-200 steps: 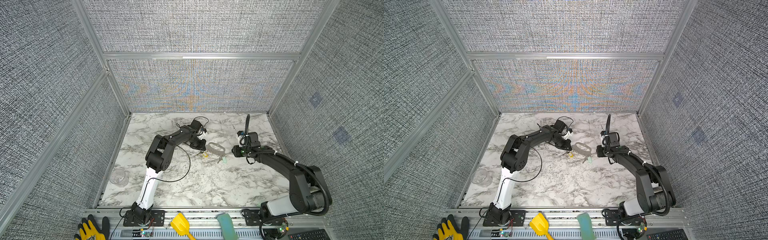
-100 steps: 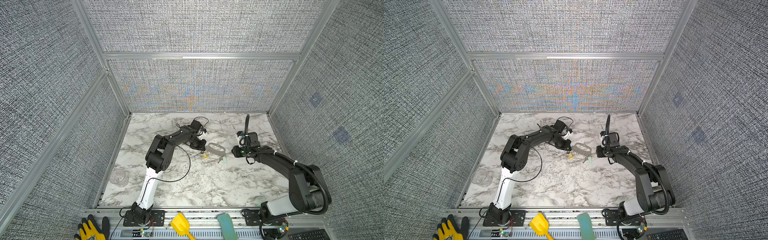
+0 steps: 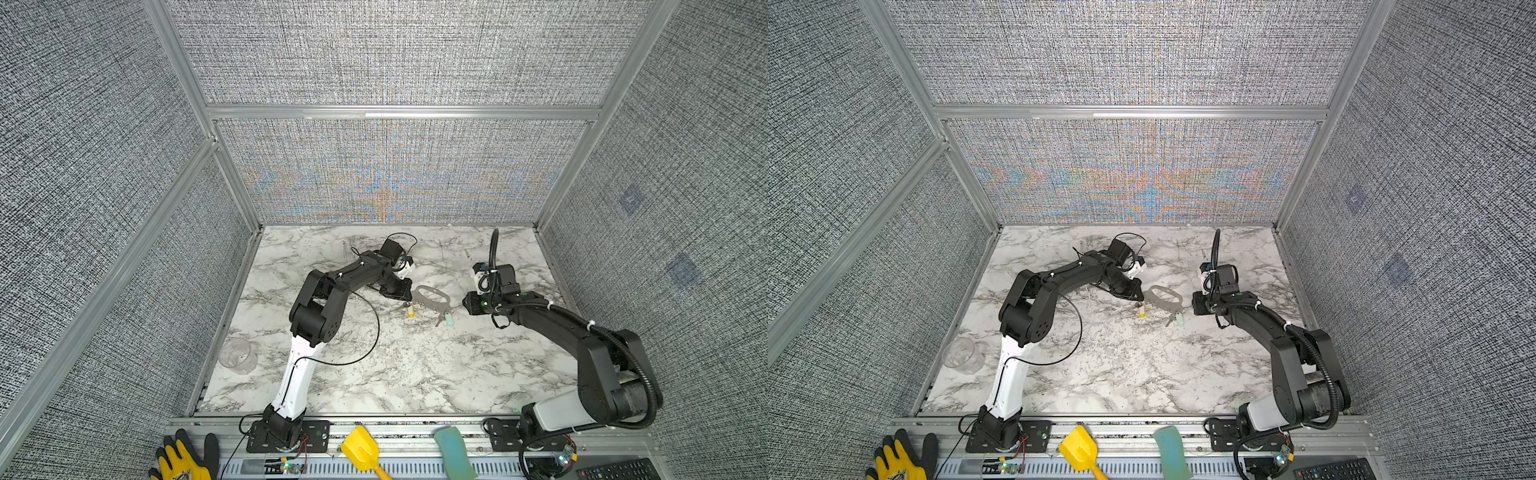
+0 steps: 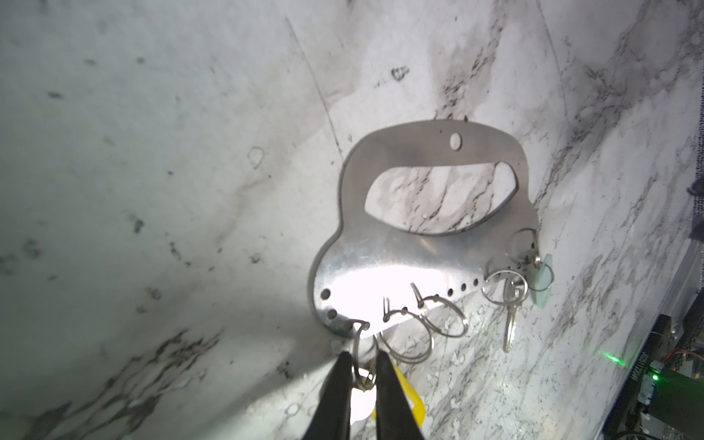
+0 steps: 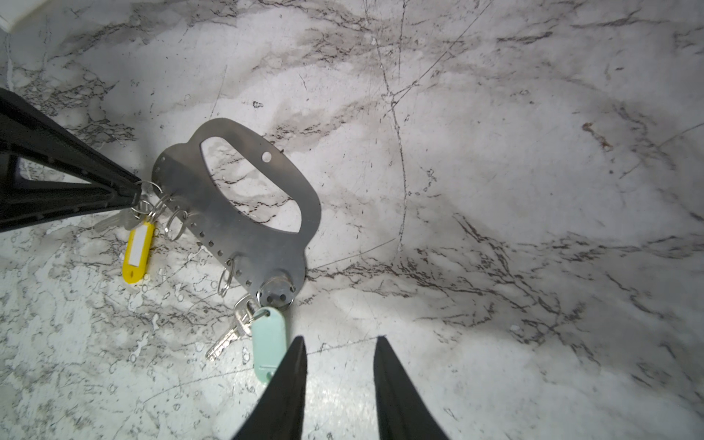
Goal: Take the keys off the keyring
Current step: 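Close the left gripper on the key plate's edge near the yellow tag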
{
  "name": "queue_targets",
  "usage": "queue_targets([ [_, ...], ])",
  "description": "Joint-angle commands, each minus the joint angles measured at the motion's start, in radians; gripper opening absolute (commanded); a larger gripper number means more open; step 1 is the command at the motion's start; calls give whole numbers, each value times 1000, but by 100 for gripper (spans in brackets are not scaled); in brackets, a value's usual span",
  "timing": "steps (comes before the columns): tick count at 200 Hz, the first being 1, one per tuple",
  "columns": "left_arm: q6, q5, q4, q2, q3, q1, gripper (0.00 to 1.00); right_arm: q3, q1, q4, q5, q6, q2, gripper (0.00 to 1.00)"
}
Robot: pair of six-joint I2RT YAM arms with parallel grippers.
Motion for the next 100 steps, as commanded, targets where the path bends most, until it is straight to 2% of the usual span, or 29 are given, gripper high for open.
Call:
queue_targets([
  [1, 4, 7, 4, -3, 6, 0, 17, -3, 2, -2, -9, -6, 1, 33],
  [100, -2, -7, -1, 0, 13, 0, 19, -3, 3, 2, -18, 1, 8, 32],
])
